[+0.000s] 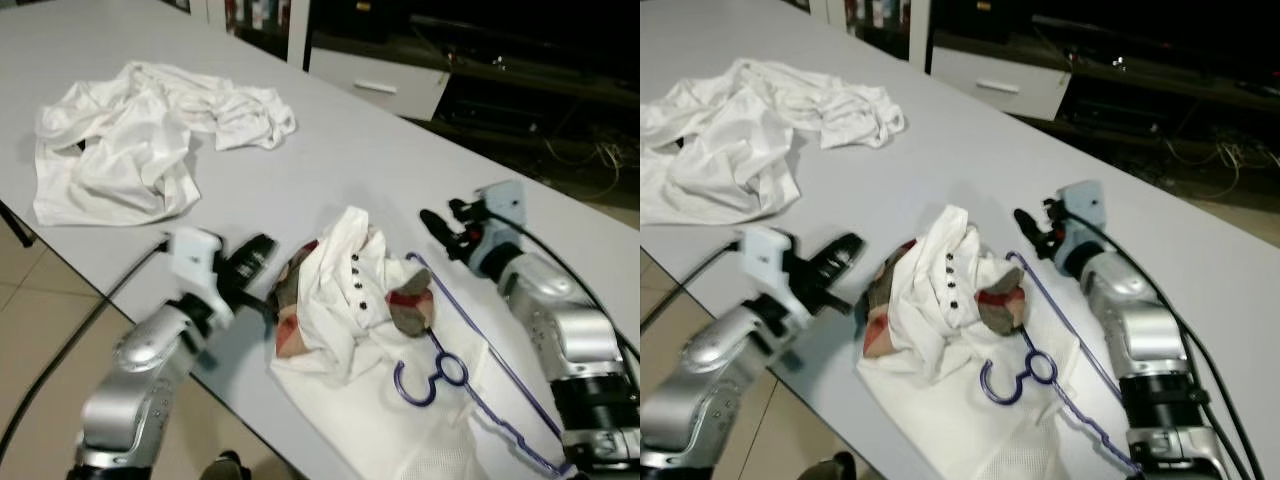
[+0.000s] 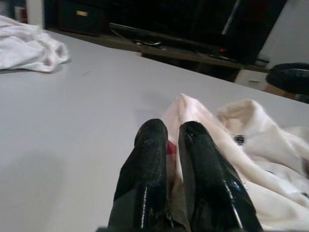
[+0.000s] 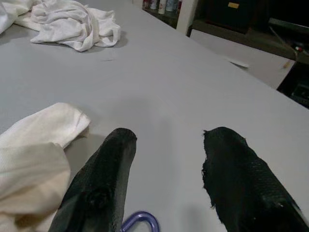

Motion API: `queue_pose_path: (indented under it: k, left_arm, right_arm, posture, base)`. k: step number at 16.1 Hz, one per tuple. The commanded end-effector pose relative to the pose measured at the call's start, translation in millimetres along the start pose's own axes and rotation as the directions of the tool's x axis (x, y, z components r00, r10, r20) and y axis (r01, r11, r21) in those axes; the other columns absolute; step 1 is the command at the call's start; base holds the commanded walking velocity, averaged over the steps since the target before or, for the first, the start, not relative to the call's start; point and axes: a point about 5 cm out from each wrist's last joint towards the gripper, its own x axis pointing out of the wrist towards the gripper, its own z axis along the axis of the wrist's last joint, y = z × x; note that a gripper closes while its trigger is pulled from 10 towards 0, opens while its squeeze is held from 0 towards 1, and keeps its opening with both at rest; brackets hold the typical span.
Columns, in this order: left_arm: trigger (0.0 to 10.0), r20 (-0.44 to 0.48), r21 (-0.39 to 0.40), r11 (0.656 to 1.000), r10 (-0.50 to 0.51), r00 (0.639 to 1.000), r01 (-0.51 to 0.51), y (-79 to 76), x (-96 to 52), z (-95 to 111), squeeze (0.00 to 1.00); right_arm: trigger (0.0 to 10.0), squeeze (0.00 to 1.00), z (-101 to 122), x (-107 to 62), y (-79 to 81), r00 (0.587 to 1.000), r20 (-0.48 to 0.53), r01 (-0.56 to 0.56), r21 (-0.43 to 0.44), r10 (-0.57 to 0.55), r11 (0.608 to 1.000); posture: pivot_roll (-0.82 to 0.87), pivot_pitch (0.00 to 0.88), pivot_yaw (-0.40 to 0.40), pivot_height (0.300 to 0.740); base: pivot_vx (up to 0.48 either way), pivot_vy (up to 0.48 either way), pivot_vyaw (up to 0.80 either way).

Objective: Hang hanger

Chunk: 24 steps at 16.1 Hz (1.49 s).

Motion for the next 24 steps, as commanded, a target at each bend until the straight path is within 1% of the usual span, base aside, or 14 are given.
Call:
queue_pose_path:
  k: [1,2,3,5,6,7,8,11,12,14,17,18,19,24]
  left_arm:
    - [10.0,0.003,0.013,1.000,0.003,1.000,-0.004,2.0,3.0,2,0.00]
    - [10.0,0.007,0.026,1.000,0.004,1.000,-0.004,2.9,4.4,4,0.00]
    - [10.0,0.003,0.047,0.999,0.001,1.000,-0.001,3.5,4.4,4,0.00]
    - [10.0,-0.047,0.177,0.984,-0.017,0.999,0.026,6.4,2.8,2,0.00]
    - [10.0,-0.084,0.268,0.962,-0.032,0.996,0.053,9.9,1.8,1,0.00]
    - [10.0,-0.083,0.278,0.959,-0.032,0.996,0.054,11.7,1.8,3,0.00]
    - [10.0,-0.071,0.284,0.958,-0.028,0.997,0.047,14.5,2.5,8,0.00]
    - [10.0,-0.066,0.303,0.952,-0.026,0.997,0.045,16.5,2.0,10,0.00]
    - [10.0,-0.092,0.340,0.937,-0.049,0.995,0.077,14.1,-0.5,6,0.00]
    - [10.0,-0.097,0.344,0.935,-0.058,0.994,0.088,12.8,0.0,5,0.00]
    - [10.0,-0.097,0.343,0.934,-0.069,0.993,0.098,12.2,1.8,5,0.00]
    - [10.0,-0.097,0.344,0.933,-0.077,0.992,0.106,11.7,3.4,5,0.00]
    - [10.0,-0.096,0.345,0.932,-0.084,0.992,0.112,10.6,5.5,5,0.00]
    - [10.0,-0.089,0.345,0.930,-0.100,0.991,0.125,7.3,9.5,4,0.00]
  right_arm:
    - [10.0,0.78,12,0.7,7.1,0.998,0.016,-0.068,0.006,0.068,0.998]
    - [10.0,1.00,18,1.6,13.2,0.992,0.029,-0.127,0.047,0.125,0.991]
    - [10.0,1.00,22,2.0,16.1,0.988,0.038,-0.154,0.068,0.152,0.986]
    - [10.0,1.00,31,5.0,23.5,0.977,0.060,-0.212,0.126,0.205,0.969]
    - [10.0,0.96,33,10.4,29.0,0.975,0.056,-0.222,0.148,0.216,0.964]
    - [10.0,0.59,31,12.9,30.8,0.977,0.042,-0.212,0.156,0.208,0.965]
    - [10.0,0.00,27,15.8,34.6,0.980,0.013,-0.199,0.170,0.200,0.965]
    - [10.0,0.00,18,16.0,42.6,0.979,-0.068,-0.179,0.180,0.194,0.967]
    - [10.0,0.00,4,13.3,42.4,0.973,-0.177,-0.129,0.121,0.149,0.984]
    - [10.0,0.00,4,10.4,30.3,0.971,-0.225,-0.064,0.094,0.084,0.994]
    - [10.0,0.00,3,3.5,27.6,0.961,-0.262,-0.060,0.108,0.086,0.992]
    - [5.8,0.00,-2,1.1,28.7,0.953,-0.289,-0.064,0.109,0.093,0.992]
    - [0.0,0.00,-4,0.1,31.6,0.951,-0.288,-0.082,0.121,0.114,0.989]
    - [0.0,0.00,-2,-3.5,41.5,0.942,-0.280,-0.144,0.167,0.187,0.975]
  posture:
    - [0.09,0.131,-0.167,0.740]
    - [0.09,0.131,-0.167,0.740]
    - [0.09,0.124,-0.168,0.740]
    - [0.09,0.115,-0.169,0.740]
    - [0.09,0.110,-0.169,0.740]
    - [0.09,0.108,-0.169,0.740]
    - [0.10,0.106,-0.170,0.740]
    - [0.10,0.102,-0.168,0.740]
    - [0.10,0.101,-0.167,0.740]
    - [0.10,0.100,-0.166,0.740]
    - [0.08,0.097,-0.163,0.740]
    - [0.08,0.097,-0.163,0.740]
    - [0.07,0.096,-0.163,0.740]
    - [0.06,0.096,-0.168,0.740]
  base:
    - [0.000,0.000,0.00]
    - [0.000,0.000,0.00]
    - [0.000,0.000,0.00]
    - [0.000,0.000,0.00]
    - [0.000,0.000,0.00]
    - [0.000,0.000,0.00]
    - [0.000,0.000,0.00]
    - [0.000,0.000,0.00]
    - [0.000,0.000,0.00]
    - [0.000,0.000,0.00]
    - [0.000,0.000,0.00]
    - [0.000,0.000,0.00]
    - [0.000,0.000,0.00]
    - [0.000,0.000,0.00]
